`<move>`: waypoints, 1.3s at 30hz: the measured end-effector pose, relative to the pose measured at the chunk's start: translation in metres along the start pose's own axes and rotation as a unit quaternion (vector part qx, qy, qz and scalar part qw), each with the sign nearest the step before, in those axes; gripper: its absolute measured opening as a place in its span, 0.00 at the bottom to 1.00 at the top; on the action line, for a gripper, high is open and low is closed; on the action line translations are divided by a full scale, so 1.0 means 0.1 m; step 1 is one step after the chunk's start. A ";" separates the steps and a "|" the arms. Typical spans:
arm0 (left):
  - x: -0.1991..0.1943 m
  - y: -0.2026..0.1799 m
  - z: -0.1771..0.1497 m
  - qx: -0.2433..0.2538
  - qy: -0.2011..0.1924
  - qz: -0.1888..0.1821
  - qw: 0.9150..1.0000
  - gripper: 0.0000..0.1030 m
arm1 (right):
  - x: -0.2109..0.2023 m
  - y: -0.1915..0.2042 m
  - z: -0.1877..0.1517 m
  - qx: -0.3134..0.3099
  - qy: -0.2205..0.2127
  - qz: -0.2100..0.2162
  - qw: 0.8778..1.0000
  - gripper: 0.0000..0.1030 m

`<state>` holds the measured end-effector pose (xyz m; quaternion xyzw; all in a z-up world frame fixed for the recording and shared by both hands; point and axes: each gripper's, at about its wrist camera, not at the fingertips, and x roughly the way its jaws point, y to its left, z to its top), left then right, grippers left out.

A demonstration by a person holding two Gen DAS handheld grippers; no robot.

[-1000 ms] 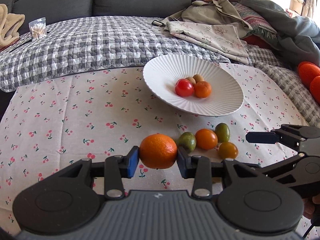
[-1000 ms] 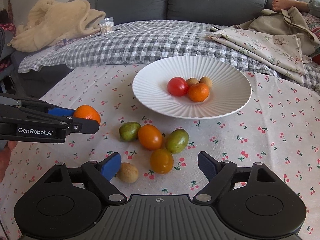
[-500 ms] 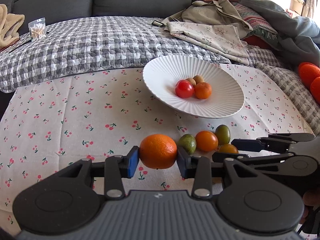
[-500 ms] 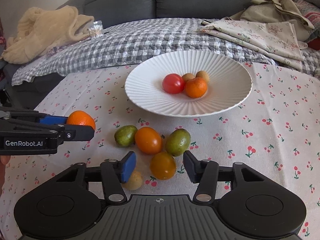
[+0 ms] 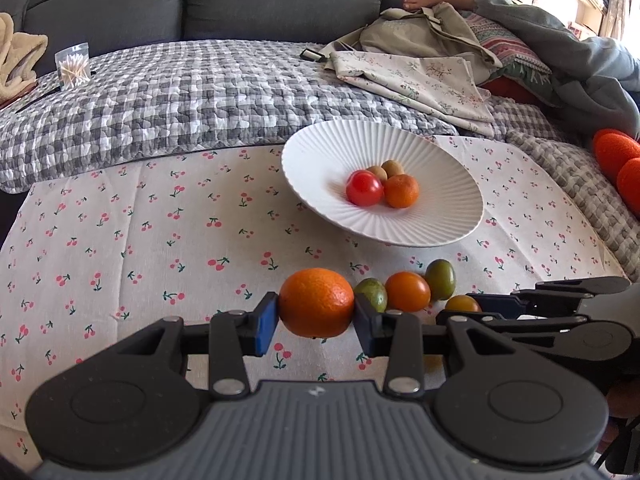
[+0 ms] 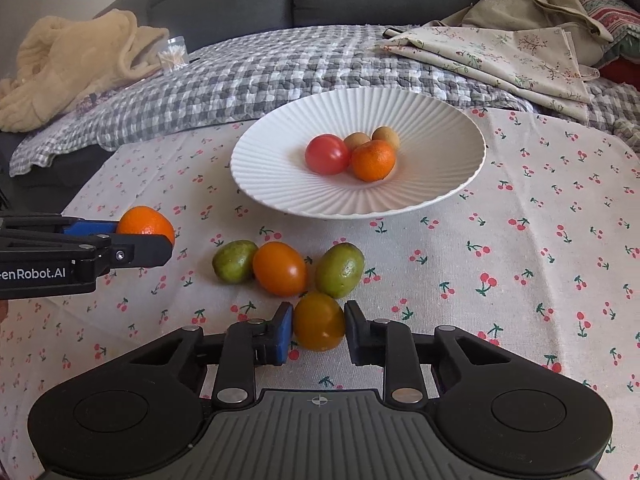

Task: Organize fruits
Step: 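Grasp a large mandarin with the left tool while the right tool grasps an orange cherry tomato, then carry the mandarin and cherry tomato over the white bowl and open both tools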

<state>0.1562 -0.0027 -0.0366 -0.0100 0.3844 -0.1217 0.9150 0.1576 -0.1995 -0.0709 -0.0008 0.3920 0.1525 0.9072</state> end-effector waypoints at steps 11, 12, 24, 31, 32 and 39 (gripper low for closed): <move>-0.04 0.05 0.09 -0.006 -0.020 0.005 1.000 0.38 | -0.32 -0.11 0.13 -0.011 -0.011 -0.007 1.000 0.24; -0.04 0.06 0.10 -0.007 -0.022 0.005 1.000 0.38 | -0.34 -0.15 0.15 -0.005 -0.013 -0.009 1.000 0.24; 0.05 -0.15 0.27 0.032 -0.059 -0.010 0.998 0.38 | -0.47 -0.45 0.43 0.012 -0.059 -0.037 0.998 0.24; 0.24 -0.29 0.39 0.057 -0.061 0.000 0.996 0.38 | -0.32 -0.63 0.61 0.013 -0.076 -0.060 0.995 0.24; 0.26 -0.30 0.40 0.061 -0.062 0.001 0.996 0.38 | -0.30 -0.64 0.62 0.010 -0.079 -0.063 0.995 0.24; 0.40 -0.38 0.46 0.076 -0.062 -0.001 0.995 0.38 | -0.13 -0.57 0.65 -0.006 -0.084 -0.056 0.995 0.24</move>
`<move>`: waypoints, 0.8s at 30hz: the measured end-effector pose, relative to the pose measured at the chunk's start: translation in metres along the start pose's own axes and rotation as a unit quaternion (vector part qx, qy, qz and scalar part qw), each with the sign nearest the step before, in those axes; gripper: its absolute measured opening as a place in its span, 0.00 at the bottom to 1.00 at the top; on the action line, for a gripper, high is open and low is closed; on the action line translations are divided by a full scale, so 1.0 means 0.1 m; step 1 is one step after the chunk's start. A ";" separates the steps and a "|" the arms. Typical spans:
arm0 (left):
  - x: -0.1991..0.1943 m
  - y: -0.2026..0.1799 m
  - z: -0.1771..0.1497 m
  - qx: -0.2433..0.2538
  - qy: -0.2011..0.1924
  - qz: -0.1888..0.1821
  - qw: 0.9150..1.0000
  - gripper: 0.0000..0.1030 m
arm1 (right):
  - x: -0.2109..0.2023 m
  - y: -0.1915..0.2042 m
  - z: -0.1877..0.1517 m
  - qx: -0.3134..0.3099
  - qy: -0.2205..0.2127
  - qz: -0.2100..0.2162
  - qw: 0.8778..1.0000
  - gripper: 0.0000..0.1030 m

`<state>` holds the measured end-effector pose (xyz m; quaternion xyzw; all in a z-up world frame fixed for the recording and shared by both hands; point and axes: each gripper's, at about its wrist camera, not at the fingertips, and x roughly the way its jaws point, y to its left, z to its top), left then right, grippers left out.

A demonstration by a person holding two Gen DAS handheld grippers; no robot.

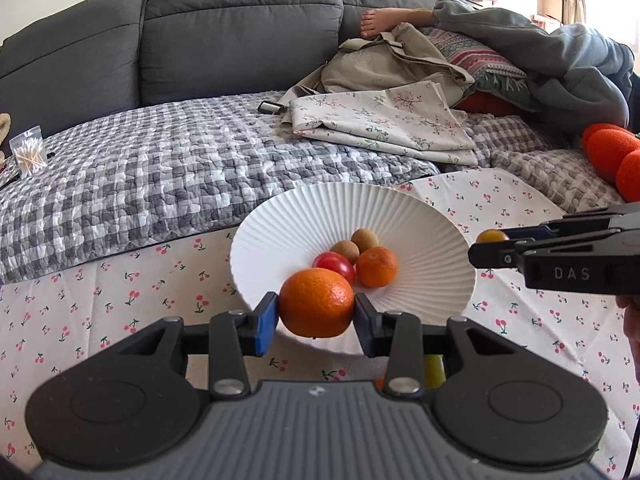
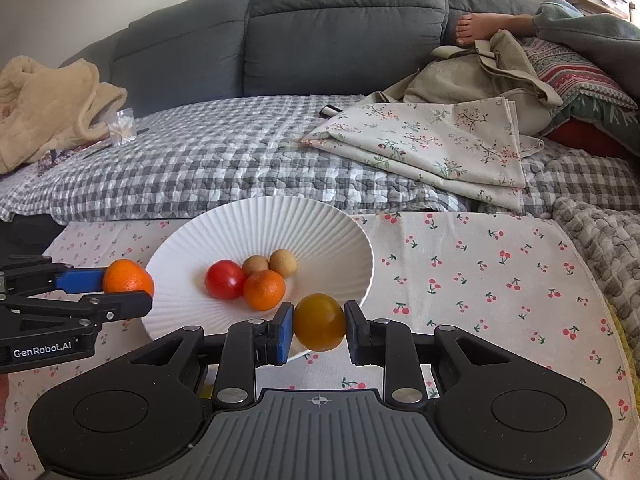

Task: Organize fruits
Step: 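Carry the mandarin and cherry tomato over the white bowl and open both tools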

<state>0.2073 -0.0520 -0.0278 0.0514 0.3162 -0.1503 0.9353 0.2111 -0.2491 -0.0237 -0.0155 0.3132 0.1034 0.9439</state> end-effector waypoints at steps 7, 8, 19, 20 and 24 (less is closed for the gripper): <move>0.16 -0.05 -0.01 0.013 0.004 -0.003 1.000 0.38 | 0.12 0.15 -0.02 -0.022 -0.004 0.008 1.000 0.24; 0.18 -0.06 -0.01 0.015 0.005 -0.004 1.000 0.38 | 0.15 0.16 -0.02 -0.025 -0.002 0.009 1.000 0.24; 0.30 -0.11 -0.05 0.027 0.010 -0.005 1.000 0.39 | 0.29 0.21 -0.11 -0.029 0.011 0.011 0.999 0.26; 0.30 -0.11 -0.05 0.026 0.012 -0.005 1.000 0.39 | 0.28 0.20 -0.10 -0.027 0.011 0.011 1.000 0.26; 0.30 -0.11 -0.06 0.023 0.014 -0.006 1.000 0.40 | 0.26 0.14 -0.08 -0.014 0.009 0.006 1.000 0.27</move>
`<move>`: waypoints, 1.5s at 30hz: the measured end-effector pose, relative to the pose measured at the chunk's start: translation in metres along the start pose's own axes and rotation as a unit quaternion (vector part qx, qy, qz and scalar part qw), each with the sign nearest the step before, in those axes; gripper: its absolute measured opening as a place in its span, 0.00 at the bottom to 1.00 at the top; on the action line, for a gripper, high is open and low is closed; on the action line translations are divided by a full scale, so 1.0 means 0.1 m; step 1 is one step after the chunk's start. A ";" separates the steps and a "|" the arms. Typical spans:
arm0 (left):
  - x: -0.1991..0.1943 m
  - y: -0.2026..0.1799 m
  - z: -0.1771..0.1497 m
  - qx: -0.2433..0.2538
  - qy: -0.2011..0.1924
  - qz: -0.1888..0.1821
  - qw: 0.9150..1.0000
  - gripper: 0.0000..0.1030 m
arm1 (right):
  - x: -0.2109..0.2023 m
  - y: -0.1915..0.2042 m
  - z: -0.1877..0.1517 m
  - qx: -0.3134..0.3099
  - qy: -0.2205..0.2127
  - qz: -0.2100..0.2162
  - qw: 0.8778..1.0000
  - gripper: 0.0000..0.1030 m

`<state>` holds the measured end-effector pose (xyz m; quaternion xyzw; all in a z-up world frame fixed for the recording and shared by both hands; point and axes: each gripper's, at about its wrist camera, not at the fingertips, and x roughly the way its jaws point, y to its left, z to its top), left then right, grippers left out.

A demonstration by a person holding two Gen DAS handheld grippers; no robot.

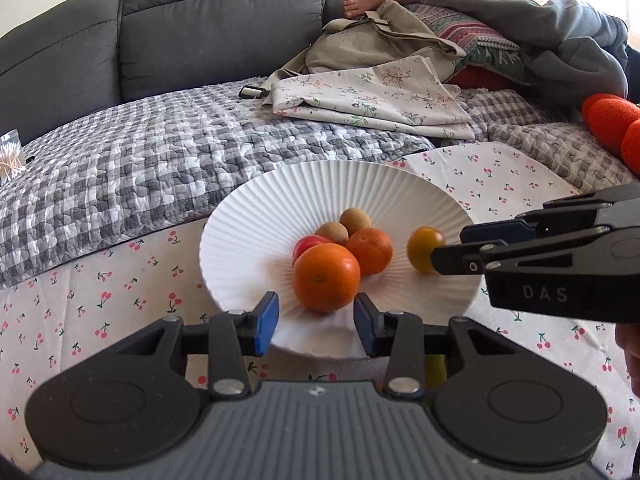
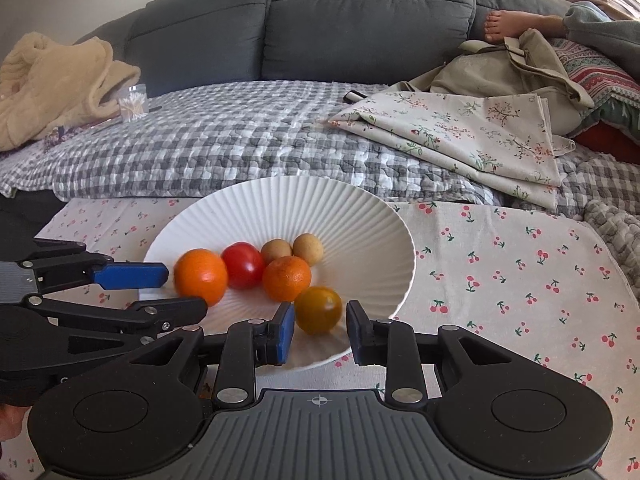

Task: Organize fruits
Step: 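Carry the mandarin and cherry tomato over the white bowl and open both tools, then move both open tools back toward the remaining fruits on the cloth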

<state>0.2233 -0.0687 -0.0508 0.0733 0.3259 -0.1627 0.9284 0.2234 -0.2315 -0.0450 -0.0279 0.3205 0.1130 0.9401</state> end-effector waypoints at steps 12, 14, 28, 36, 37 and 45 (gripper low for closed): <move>-0.19 0.11 0.02 -0.028 -0.006 0.003 1.000 0.43 | -0.22 -0.17 0.03 0.039 -0.002 0.006 0.999 0.41; -0.24 0.16 0.01 -0.037 -0.008 0.006 0.999 0.46 | -0.28 -0.20 0.03 0.050 -0.003 0.012 0.999 0.47; -0.55 0.26 -0.08 -0.056 -0.014 0.012 0.998 0.72 | -0.64 -0.14 0.06 0.067 -0.006 0.039 0.997 0.84; -0.67 0.24 -0.15 -0.058 -0.005 0.021 0.998 0.81 | -0.75 -0.16 0.02 0.067 0.005 0.041 0.997 0.87; -0.69 0.24 -0.17 -0.060 -0.004 0.020 0.998 0.82 | -0.76 -0.17 0.01 0.068 0.007 0.043 0.997 0.88; -0.79 0.13 -0.25 -0.059 0.007 0.012 0.998 0.93 | -0.89 -0.07 -0.01 0.052 0.016 0.060 0.997 0.96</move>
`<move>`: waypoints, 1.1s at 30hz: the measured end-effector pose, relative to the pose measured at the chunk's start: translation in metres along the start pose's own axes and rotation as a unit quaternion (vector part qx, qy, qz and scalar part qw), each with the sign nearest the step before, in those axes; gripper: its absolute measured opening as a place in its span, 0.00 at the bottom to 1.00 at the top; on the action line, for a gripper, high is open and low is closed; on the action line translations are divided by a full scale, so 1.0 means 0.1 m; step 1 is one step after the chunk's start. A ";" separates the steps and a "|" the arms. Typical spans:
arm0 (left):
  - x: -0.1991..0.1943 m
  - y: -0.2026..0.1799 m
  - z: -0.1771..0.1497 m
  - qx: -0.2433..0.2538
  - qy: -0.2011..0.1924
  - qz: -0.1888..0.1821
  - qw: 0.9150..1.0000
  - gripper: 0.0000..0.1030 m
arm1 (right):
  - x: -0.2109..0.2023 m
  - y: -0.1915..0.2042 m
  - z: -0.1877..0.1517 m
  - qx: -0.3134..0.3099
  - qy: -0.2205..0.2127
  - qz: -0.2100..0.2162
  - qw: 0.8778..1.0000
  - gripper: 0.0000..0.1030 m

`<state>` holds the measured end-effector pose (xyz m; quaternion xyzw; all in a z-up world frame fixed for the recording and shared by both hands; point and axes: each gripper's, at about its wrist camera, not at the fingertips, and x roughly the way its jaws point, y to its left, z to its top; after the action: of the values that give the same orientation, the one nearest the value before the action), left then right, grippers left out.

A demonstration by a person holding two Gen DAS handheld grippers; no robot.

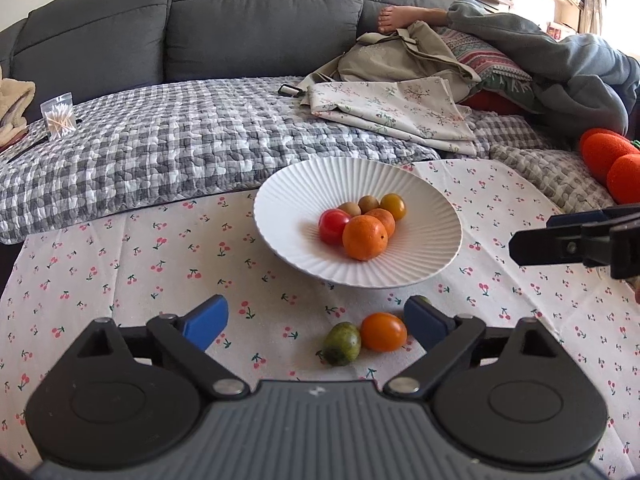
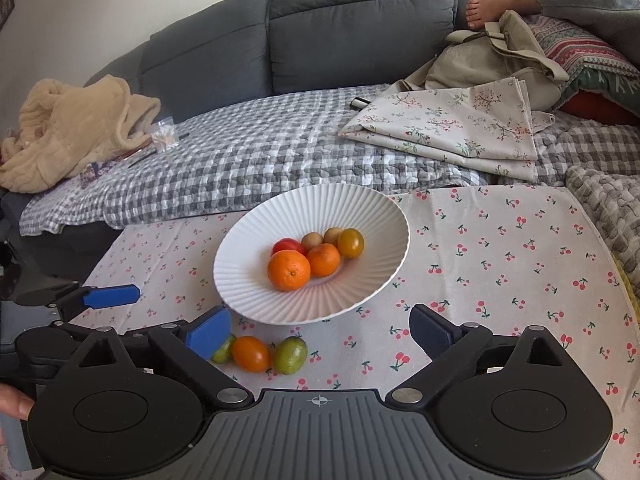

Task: Organize fruits
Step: 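Move both open tools back toward the remaining fruits on the cloth, then grasp the brown fruit with the left tool while the right tool grasps a green fruit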

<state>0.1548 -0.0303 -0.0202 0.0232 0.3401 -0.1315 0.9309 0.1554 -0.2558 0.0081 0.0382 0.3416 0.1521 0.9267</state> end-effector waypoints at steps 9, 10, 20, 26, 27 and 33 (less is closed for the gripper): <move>-0.02 -0.15 -0.20 0.001 0.024 -0.004 1.000 0.96 | -0.07 0.04 -0.09 0.016 0.022 0.002 1.000 0.97; -0.02 -0.18 -0.24 0.003 0.027 -0.006 1.000 0.96 | -0.08 0.05 -0.10 0.021 0.028 -0.001 0.999 0.97; 0.02 -0.43 -0.41 0.035 0.037 -0.021 0.998 0.93 | -0.15 0.02 -0.21 0.043 0.040 -0.016 0.998 0.97; 0.10 -0.48 -0.45 0.046 0.041 -0.022 0.998 0.85 | -0.13 -0.01 -0.23 0.044 0.042 -0.020 0.998 0.97; 0.12 -0.48 -0.45 0.047 0.041 -0.023 0.998 0.83 | -0.13 -0.02 -0.23 0.045 0.041 -0.020 0.998 0.97; 0.23 -0.51 -0.49 0.056 0.052 -0.031 0.997 0.51 | -0.04 -0.01 -0.27 0.038 0.047 -0.021 0.998 0.97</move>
<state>0.1275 -0.0784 -0.0705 0.0718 0.3806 -0.1783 0.9045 0.1351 -0.2590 -0.0106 0.0591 0.3906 0.1212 0.9106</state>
